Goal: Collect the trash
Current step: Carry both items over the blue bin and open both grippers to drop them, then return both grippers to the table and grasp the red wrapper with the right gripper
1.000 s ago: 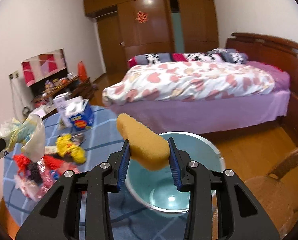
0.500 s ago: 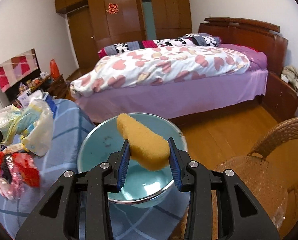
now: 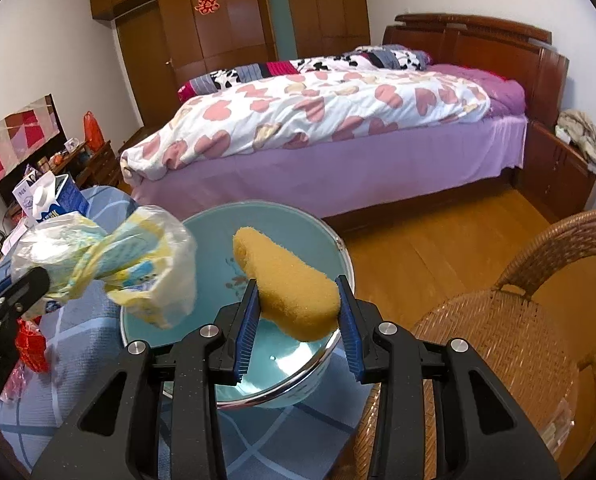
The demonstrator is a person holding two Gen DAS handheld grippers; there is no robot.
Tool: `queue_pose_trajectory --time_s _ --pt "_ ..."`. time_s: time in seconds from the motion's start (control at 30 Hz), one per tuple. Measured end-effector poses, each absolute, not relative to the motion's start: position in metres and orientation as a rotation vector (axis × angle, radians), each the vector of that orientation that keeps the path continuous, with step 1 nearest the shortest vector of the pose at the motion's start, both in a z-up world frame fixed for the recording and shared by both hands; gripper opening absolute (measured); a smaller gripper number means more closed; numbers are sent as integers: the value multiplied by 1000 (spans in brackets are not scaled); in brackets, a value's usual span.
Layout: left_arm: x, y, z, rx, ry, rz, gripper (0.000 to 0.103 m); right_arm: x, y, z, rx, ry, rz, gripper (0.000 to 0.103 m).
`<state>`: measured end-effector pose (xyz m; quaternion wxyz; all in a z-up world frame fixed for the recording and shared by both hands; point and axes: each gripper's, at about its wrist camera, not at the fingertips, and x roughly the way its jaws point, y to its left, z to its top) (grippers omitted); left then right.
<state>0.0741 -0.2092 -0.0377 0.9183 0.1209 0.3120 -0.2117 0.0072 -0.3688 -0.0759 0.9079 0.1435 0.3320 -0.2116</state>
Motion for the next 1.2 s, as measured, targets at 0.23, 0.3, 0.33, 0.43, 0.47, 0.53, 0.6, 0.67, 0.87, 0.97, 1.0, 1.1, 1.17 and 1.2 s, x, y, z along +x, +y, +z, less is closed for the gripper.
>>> queue_pose_trajectory --time_s 0.23,0.3,0.33,0.43,0.47,0.53,0.6,0.67,0.87,0.97,1.0,1.1,1.17,1.2 --pt "83 -223 -48 264 676 -442 21 12 -377 -84 354 712 -418 44" --pt "84 -226 -50 266 680 -439 21 11 -378 -84 363 714 -420 48" --pt "85 -229 -51 270 679 -438 22 10 -378 -83 365 709 -424 49" --pt "87 -231 -52 284 678 -433 38 7 -379 -80 367 695 -433 54" --pt "87 -231 -52 285 676 -427 46 6 -380 -79 368 692 -436 56" --pt "87 -228 -51 284 672 -416 50 4 -381 -78 372 687 -443 58" --pt "88 -223 -48 279 666 -407 54 3 -382 -76 378 680 -450 58" --pt "88 -220 -45 272 657 -393 61 1 -382 -75 381 668 -455 62" --pt "84 -208 -36 244 644 -373 75 -8 -377 -64 360 605 -484 82" --pt "80 -202 -29 230 633 -370 77 -11 -376 -58 361 579 -489 84" --pt "78 -199 -26 228 628 -370 77 -13 -375 -56 362 570 -487 84" --pt "72 -188 -19 224 607 -361 80 -13 -369 -51 355 560 -473 84" --pt "69 -177 -14 214 598 -349 81 -13 -364 -49 352 555 -454 84" --pt "68 -171 -13 208 596 -344 81 -13 -359 -47 345 550 -441 84"
